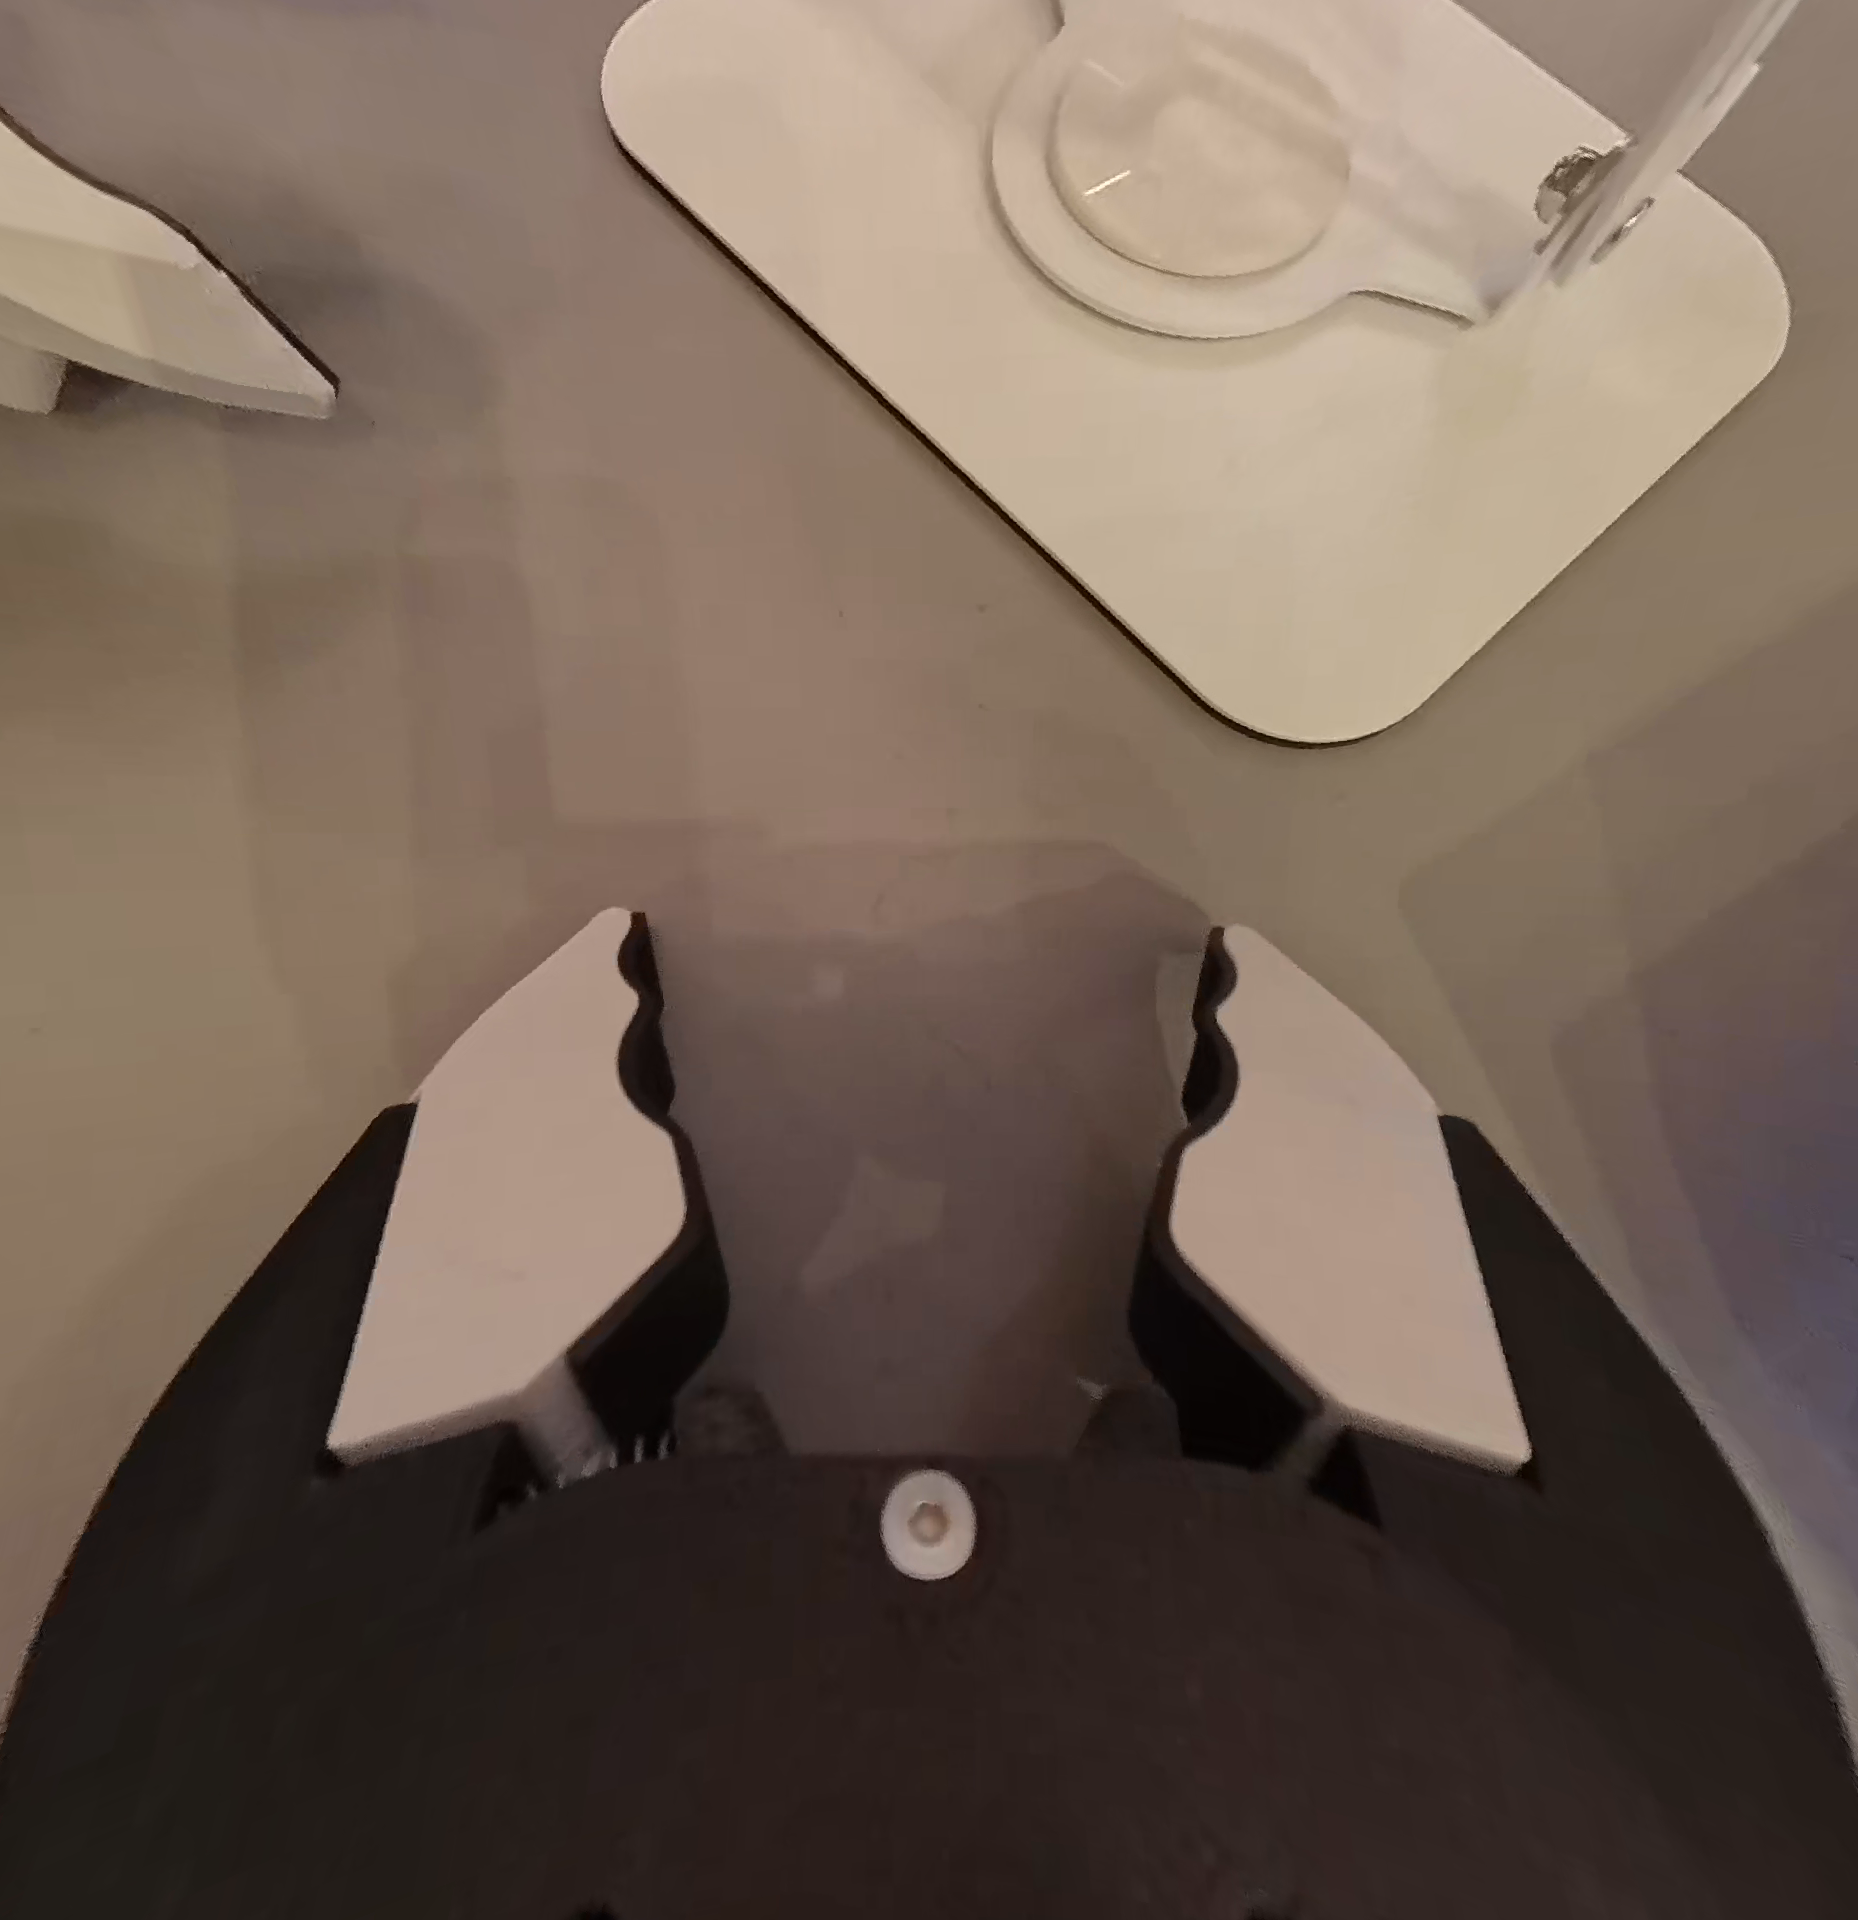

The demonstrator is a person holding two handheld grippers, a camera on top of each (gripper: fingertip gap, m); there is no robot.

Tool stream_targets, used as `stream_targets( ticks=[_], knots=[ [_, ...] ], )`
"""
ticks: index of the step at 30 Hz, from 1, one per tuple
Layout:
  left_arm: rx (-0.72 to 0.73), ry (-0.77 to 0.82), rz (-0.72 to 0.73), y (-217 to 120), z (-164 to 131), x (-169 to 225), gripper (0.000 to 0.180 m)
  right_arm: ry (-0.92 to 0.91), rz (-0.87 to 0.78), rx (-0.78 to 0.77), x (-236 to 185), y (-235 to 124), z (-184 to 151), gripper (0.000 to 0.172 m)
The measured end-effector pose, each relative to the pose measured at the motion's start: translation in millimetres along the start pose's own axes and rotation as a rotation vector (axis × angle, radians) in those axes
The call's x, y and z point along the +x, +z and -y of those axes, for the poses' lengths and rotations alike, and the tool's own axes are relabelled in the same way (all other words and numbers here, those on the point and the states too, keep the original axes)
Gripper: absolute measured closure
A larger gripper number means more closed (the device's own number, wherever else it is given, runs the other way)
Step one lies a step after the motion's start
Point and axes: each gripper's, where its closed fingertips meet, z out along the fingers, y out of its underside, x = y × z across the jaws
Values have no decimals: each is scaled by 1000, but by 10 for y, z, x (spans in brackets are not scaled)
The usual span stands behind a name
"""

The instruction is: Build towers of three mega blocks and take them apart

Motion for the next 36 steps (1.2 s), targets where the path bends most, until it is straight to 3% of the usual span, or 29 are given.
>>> stream_targets(
  ticks=[5,9,13,18,26,36],
  knots=[
    [-16,49,36,20,-18,-4,79,-21,44,10,-122,-5,24,96],
    [-17,63,35,21,-20,12,85,-44,5,12,-110,-6,27,69],
    [-25,54,32,33,-27,7,82,-59,-64,25,-66,-6,55,56],
    [-38,77,43,47,-43,18,83,-74,-205,83,26,-22,186,77],
    [-48,95,79,60,-50,-6,78,-66,-229,85,41,-18,198,72],
    [-70,123,122,87,-72,-31,73,-33,-213,68,65,1,173,80]
  ],
)
